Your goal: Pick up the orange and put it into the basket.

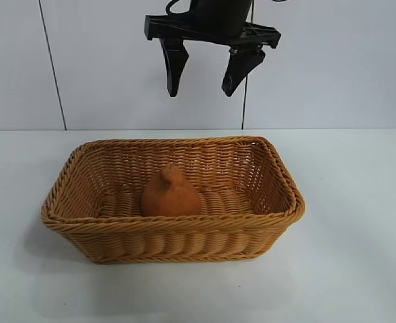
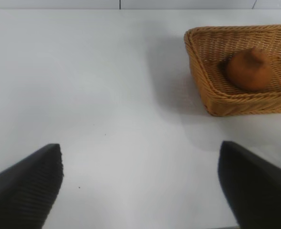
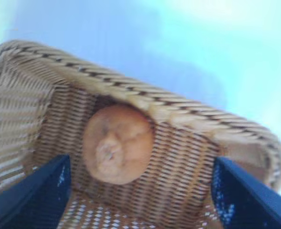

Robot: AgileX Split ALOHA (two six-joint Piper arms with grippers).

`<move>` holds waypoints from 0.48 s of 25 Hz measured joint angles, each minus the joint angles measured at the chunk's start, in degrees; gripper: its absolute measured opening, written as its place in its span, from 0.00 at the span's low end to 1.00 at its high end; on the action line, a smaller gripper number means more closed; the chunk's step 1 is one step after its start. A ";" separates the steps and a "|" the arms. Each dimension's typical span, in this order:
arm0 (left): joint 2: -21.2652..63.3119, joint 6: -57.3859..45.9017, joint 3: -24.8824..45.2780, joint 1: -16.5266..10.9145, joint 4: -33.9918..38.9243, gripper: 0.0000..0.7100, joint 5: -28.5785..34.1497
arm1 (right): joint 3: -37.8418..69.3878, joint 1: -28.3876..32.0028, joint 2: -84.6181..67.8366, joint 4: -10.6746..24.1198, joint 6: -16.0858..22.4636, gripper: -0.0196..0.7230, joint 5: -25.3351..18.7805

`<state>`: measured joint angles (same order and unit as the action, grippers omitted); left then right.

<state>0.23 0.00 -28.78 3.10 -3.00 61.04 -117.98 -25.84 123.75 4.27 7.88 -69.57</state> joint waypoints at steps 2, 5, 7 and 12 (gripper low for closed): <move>0.00 0.00 0.00 0.00 0.00 0.89 0.00 | 0.00 2.91 0.00 0.15 -0.13 0.77 0.00; 0.00 0.00 0.00 0.00 0.00 0.89 0.00 | 0.00 7.48 0.00 0.15 -0.83 0.77 0.00; 0.00 0.00 0.00 0.00 0.00 0.89 0.00 | 0.00 10.74 0.00 0.15 -1.48 0.77 0.00; 0.00 0.00 0.00 0.00 0.00 0.89 0.00 | 0.00 17.48 0.00 0.39 -1.53 0.77 0.00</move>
<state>0.23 0.00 -28.78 3.10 -3.00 61.04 -117.98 -8.36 123.75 4.65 6.35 -69.57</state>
